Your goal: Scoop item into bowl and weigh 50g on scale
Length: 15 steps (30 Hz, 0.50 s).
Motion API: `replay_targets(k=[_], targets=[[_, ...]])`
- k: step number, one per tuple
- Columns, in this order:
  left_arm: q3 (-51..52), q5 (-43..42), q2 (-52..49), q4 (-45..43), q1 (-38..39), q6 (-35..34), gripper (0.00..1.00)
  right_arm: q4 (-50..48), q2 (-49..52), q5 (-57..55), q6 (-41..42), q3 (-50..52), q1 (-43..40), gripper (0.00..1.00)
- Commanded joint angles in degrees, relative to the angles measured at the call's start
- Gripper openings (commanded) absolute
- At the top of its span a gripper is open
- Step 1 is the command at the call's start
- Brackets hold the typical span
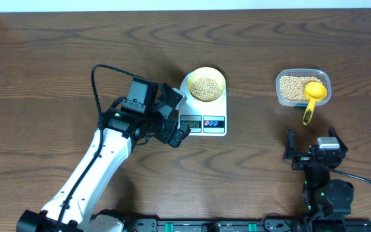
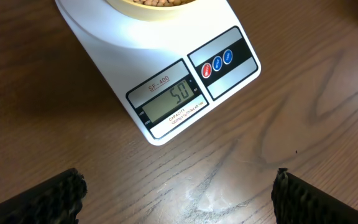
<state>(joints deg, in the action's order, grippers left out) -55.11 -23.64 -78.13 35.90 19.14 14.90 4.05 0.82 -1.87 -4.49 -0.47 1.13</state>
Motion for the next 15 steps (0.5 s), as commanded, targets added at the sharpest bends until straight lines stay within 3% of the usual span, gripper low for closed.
replay_targets(k=[1, 7, 8, 9, 11, 12, 15], targets=[[-0.09, 0.5, -0.48, 0.09, -0.15, 0.52, 0.98, 0.2, -0.5, 0.09, -0.74, 0.17, 0.04, 0.99], [-0.09, 0.5, -0.48, 0.09, -0.15, 0.5, 0.98, 0.2, -0.5, 0.09, -0.74, 0.17, 0.04, 0.99], [-0.09, 0.44, -0.48, 0.68, -0.15, 0.46, 0.88, 0.2, -0.5, 0.09, -0.74, 0.17, 0.04, 0.99], [-0.09, 0.46, -0.39, 1.66, -0.15, 0.48, 0.87, 0.2, -0.5, 0.09, -0.74, 0.17, 0.04, 0.99], [-0.09, 0.48, -0.42, 2.93, -0.15, 0.48, 0.88, 0.2, -0.5, 0.09, -0.74, 0.17, 0.04, 0.99], [-0.09, 0.48, -0.42, 2.89, -0.15, 0.48, 0.98, 0.2, -0.5, 0.09, -0.74, 0.17, 0.04, 0.99], [-0.09, 0.5, -0.42, 2.6, -0.15, 0.52, 0.98, 0.2, -0.5, 0.09, -0.72, 0.17, 0.04, 0.99]])
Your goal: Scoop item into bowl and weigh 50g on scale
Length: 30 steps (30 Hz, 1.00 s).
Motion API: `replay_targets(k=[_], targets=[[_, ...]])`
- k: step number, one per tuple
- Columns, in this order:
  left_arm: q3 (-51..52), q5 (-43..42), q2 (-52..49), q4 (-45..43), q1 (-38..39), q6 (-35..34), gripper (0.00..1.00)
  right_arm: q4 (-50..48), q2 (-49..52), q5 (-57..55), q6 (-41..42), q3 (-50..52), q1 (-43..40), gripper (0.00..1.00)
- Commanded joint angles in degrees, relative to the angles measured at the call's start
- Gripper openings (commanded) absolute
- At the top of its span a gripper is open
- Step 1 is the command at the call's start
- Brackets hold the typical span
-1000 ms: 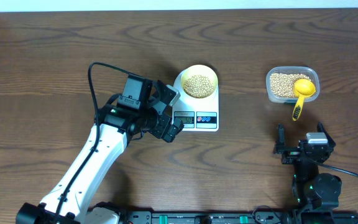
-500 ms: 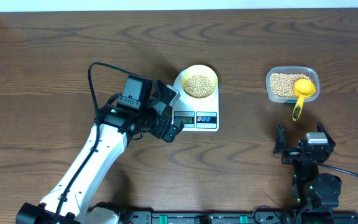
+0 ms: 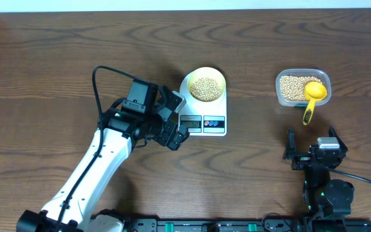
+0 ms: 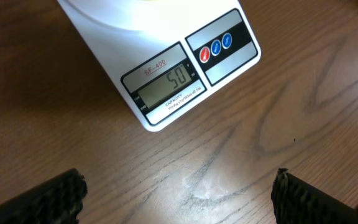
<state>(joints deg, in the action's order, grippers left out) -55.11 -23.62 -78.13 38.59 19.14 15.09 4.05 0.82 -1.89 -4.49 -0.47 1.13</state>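
Note:
A white digital scale [image 3: 203, 115] stands mid-table with a yellow bowl [image 3: 206, 86] of beans on it. In the left wrist view the scale's display [image 4: 164, 86] reads 50. My left gripper [image 3: 176, 119] hovers just left of the scale's front, open and empty, its fingers [image 4: 48, 198] wide apart over bare wood. A clear container [image 3: 301, 87] of beans sits at the right with a yellow scoop [image 3: 313, 95] resting in it. My right gripper [image 3: 292, 153] is parked near the front right, away from everything; its jaw state does not show.
The scale's red and blue buttons [image 4: 216, 48] lie beside the display. A black cable [image 3: 98, 90] loops over the table left of the left arm. The table's front rail [image 3: 198, 225] runs along the bottom edge.
My left gripper has drawn slightly back from the scale, so the bowl's rim has left the wrist view. The display still reads 50. The right arm has not moved.

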Motion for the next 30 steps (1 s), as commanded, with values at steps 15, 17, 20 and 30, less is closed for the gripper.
replay_targets(k=[15, 17, 20, 30], targets=[[-0.09, 12.35, 4.96, -16.52, -5.22, 0.26, 0.98, 0.2, -0.5, 0.11, -0.74, 0.17, 0.04, 0.99], [-0.09, 12.35, 5.75, -17.46, -6.86, -0.46, 0.98, 0.2, -0.5, 0.11, -0.72, 0.17, 0.04, 0.99], [-0.09, 12.35, 7.52, -19.52, -10.19, -5.33, 0.98, 0.2, -0.5, 0.11, -0.72, 0.17, 0.04, 0.99], [-0.02, 12.79, 16.41, -21.99, -20.24, -13.7, 0.98, 0.2, -0.5, 0.11, -0.74, 0.17, 0.04, 0.99]])
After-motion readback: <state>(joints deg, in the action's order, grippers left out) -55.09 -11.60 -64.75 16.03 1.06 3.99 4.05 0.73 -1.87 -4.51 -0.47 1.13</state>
